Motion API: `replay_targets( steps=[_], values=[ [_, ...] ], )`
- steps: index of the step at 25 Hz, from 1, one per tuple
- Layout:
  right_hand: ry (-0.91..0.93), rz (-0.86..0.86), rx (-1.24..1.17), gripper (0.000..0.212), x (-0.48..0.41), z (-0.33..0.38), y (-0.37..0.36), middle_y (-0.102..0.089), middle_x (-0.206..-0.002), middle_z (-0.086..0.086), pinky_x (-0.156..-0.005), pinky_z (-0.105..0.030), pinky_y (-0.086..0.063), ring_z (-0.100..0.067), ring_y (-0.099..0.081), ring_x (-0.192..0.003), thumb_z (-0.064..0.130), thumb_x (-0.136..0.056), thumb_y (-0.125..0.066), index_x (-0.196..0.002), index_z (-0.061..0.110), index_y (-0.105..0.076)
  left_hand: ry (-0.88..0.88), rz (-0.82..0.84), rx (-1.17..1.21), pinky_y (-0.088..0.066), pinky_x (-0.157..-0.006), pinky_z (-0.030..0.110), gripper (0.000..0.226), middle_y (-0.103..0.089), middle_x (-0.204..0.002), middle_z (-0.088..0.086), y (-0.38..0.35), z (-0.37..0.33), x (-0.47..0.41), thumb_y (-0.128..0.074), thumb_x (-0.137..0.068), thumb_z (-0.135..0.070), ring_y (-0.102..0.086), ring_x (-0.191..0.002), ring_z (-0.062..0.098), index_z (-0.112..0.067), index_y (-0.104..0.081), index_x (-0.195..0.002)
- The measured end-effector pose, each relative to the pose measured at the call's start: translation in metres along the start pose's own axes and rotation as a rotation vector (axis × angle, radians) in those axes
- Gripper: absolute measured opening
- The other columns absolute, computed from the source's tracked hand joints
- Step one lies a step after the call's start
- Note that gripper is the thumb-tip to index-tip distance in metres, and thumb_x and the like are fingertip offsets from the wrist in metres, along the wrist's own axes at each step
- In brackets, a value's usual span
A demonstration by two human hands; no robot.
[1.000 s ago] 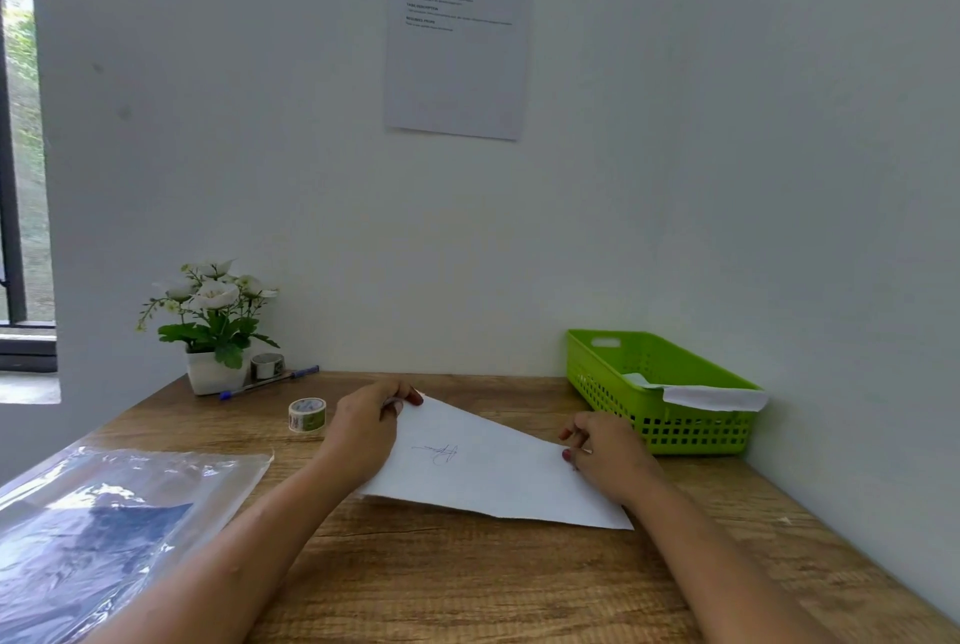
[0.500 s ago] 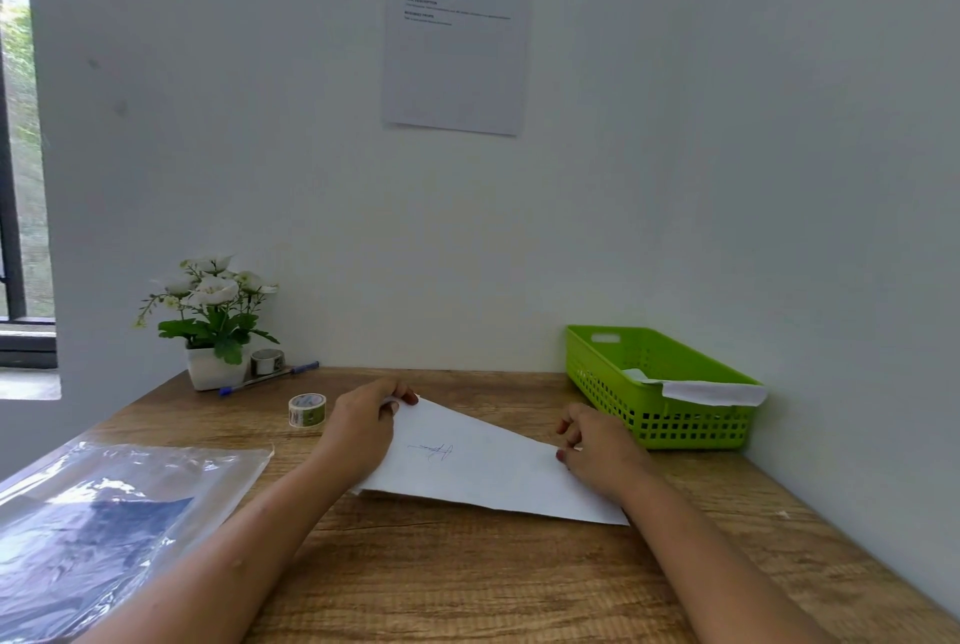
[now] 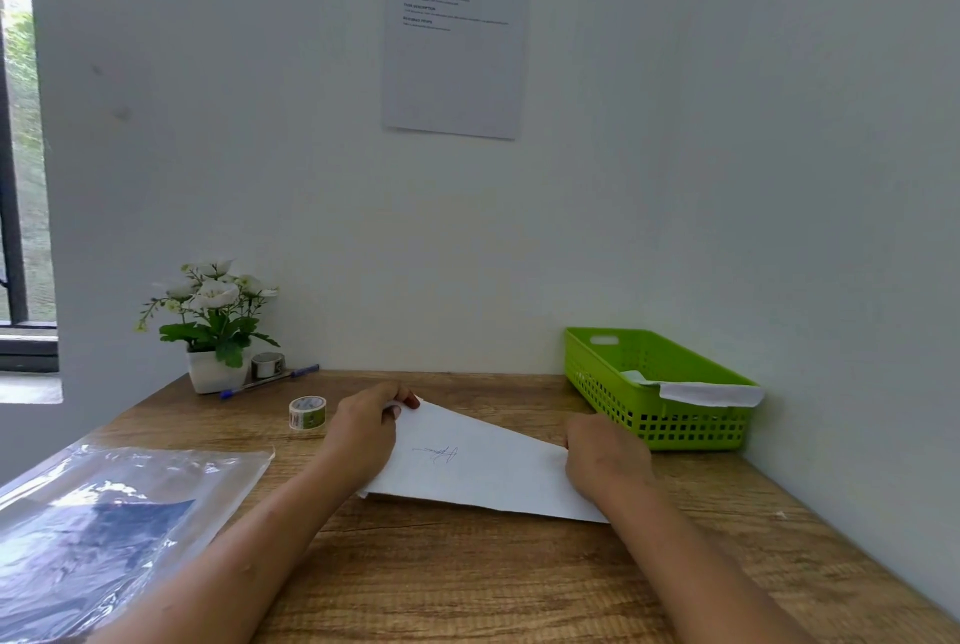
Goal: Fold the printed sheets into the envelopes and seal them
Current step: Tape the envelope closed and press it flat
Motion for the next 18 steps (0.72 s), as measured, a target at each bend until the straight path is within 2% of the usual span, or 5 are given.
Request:
replay_targets(
  steps=[4, 6, 10, 14, 18],
  values=[
    [-0.028, -0.005, -0.01, 0.027, 0.004, -0.007, 0.001, -0.06, -0.122, -0.005, -0.078, -0.031, -0.045, -0.023, -0.058, -0.112, 0.01, -0.095, -0.042, -0.115, 0.016, -0.058, 0.034, -0.017, 0.009, -0.034, -0.061, 0.012, 0.029, -0.057, -0.119, -0.001, 0.003, 0.001, 0.001, -0.04, -0.098, -0.009, -0.05, -0.091, 0.01, -0.031, -0.059, -0.095],
    [-0.013, -0.088, -0.066, 0.031, 0.005, -0.007, 0.011, -0.062, -0.12, -0.003, -0.078, -0.031, -0.044, -0.024, -0.057, -0.111, 0.01, -0.094, -0.041, -0.118, 0.02, -0.057, 0.049, -0.079, 0.054, -0.034, -0.062, 0.016, 0.03, -0.057, -0.118, 0.0, 0.012, 0.0, 0.001, -0.038, -0.098, -0.006, -0.048, -0.091, 0.01, -0.026, -0.061, -0.101],
    [0.152, -0.237, -0.179, 0.037, 0.01, 0.017, 0.027, -0.066, -0.116, 0.003, -0.081, -0.032, -0.048, -0.02, -0.059, -0.107, 0.024, -0.095, -0.045, -0.13, 0.033, -0.048, 0.132, -0.217, 0.228, -0.037, -0.074, 0.024, 0.035, -0.055, -0.12, 0.004, 0.026, 0.009, 0.006, -0.034, -0.097, 0.0, -0.046, -0.098, 0.014, -0.017, -0.06, -0.114],
    [0.352, -0.086, -0.28, 0.047, 0.015, 0.049, 0.011, -0.068, -0.094, 0.005, -0.076, -0.031, -0.051, -0.014, -0.063, -0.089, 0.039, -0.091, -0.052, -0.134, 0.042, -0.034, 0.238, -0.214, 0.446, -0.049, -0.064, 0.031, 0.037, -0.049, -0.125, 0.007, 0.009, 0.01, 0.013, -0.035, -0.098, -0.004, -0.056, -0.096, 0.025, -0.02, -0.049, -0.127],
    [0.481, 0.092, -0.661, 0.062, 0.023, 0.077, 0.003, -0.07, -0.09, 0.01, -0.076, -0.022, -0.053, 0.0, -0.063, -0.072, 0.041, -0.083, -0.065, -0.137, 0.047, -0.034, 0.244, -0.152, 0.607, -0.055, -0.083, 0.041, 0.04, -0.041, -0.13, 0.005, -0.012, -0.008, 0.02, -0.039, -0.097, -0.002, -0.054, -0.106, 0.023, -0.016, -0.04, -0.134]
  ],
)
Point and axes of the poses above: each hand's wrist, its own x-axis away from the middle knuckle, its own y-axis out of the back of the hand, z = x × y, the point moved 10 cm from there along -x, towards the middle knuckle
